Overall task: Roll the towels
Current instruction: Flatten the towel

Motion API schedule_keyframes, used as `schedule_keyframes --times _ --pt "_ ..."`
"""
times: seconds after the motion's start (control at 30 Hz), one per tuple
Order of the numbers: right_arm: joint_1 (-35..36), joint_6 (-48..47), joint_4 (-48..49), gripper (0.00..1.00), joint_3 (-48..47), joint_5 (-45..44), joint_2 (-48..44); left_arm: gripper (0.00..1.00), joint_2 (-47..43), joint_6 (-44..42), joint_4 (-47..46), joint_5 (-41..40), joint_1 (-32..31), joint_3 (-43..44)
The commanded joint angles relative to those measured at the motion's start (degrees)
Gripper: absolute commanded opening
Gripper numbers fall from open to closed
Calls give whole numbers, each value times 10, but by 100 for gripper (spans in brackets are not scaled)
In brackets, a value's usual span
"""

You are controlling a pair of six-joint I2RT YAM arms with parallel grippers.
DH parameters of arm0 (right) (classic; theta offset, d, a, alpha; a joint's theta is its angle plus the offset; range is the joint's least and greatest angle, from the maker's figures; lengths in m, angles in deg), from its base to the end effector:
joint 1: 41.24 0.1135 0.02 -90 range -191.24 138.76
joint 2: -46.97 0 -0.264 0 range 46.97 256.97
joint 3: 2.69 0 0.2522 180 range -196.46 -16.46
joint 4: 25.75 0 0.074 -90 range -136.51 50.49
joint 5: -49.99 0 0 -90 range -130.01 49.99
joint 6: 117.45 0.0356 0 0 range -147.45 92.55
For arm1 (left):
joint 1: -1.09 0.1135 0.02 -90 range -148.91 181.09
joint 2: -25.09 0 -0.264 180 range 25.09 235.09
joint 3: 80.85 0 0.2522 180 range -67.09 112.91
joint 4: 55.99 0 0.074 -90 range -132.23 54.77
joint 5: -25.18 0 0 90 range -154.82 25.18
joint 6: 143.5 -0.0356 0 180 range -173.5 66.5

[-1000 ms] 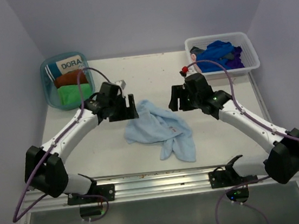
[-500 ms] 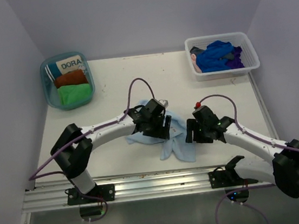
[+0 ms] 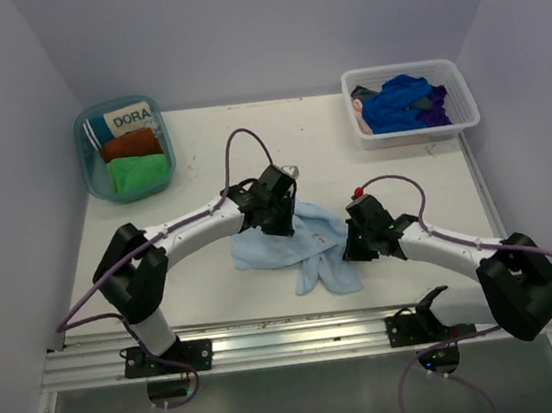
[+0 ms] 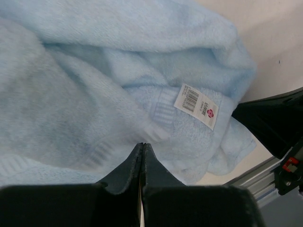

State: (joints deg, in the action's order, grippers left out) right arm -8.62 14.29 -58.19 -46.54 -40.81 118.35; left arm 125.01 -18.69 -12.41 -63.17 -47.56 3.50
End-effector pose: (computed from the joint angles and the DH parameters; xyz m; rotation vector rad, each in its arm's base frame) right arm 0.1807 0.1150 0.1522 0.2185 2.6759 0.4203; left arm 0.2401 -0.2744 0.2118 0.3372 2.6890 -0.5268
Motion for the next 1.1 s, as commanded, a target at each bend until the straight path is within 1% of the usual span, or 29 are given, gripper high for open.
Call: schedule_keyframes --times 0.0,0.03,0.07,0.1,0.17,0.2,0.23,0.27,0.33,0.4,0.43,0.47,0.53,0.57,0.6,0.63,0.67,0.7,0.73,0.8,0.83,0.93,1.07 --pt "2 -6 12 0 -23 -44 25 0 -57 -17 4 12 42 15" --pt "2 -10 0 0 -45 -53 25 0 -66 -19 3 13 63 13" --pt "2 -14 -8 0 -58 -86 24 0 -74 -22 3 13 77 12" --pt "-1 -30 -15 0 -73 -97 20 0 -90 -24 4 10 88 13" --pt "-6 -49 -36 0 -132 -135 20 0 -104 -36 4 0 123 20" --pt "-18 -68 -44 0 -153 -139 25 0 -111 -41 7 -3 144 33" --pt "-26 -77 -44 0 -193 -138 31 0 -114 -47 8 -3 154 40" --pt "-33 -85 -44 0 -211 -135 35 0 -113 -59 10 0 165 50" --pt "-46 -104 -47 0 -260 -134 55 0 -102 -76 29 1 176 85" --pt "-48 -115 -54 0 -286 -142 67 0 -89 -76 42 18 174 100" --pt "-48 -117 -58 0 -299 -145 71 0 -89 -70 35 44 173 96" --pt "-48 -118 -57 0 -301 -146 72 0 -89 -66 28 50 169 79" --pt "-50 -118 -57 0 -297 -148 69 18 -86 -55 11 51 138 65" --pt "-53 -116 -56 0 -292 -148 68 29 -78 -51 10 47 122 59" --pt "-55 -112 -56 0 -285 -147 66 50 -73 -47 5 43 95 57" --pt "-56 -110 -57 0 -272 -143 61 59 -68 -36 -1 46 83 52" --pt "-59 -107 -57 0 -265 -140 58 63 -64 -29 -8 53 73 49" --pt "-64 -103 -55 0 -256 -134 54 67 -58 -21 -35 62 63 43" --pt "-69 -100 -52 0 -241 -124 52 67 -55 1 -55 83 61 35" --pt "-78 -94 -51 0 -227 -115 41 66 -48 17 -113 94 56 12" --pt "-81 -92 -51 0 -216 -111 39 65 -42 23 -126 92 53 10" --pt "-85 -89 -52 0 -201 -104 27 65 -6 21 -151 86 43 26" --pt "-90 -87 -54 0 -191 -100 14 69 54 11 -162 87 34 64"
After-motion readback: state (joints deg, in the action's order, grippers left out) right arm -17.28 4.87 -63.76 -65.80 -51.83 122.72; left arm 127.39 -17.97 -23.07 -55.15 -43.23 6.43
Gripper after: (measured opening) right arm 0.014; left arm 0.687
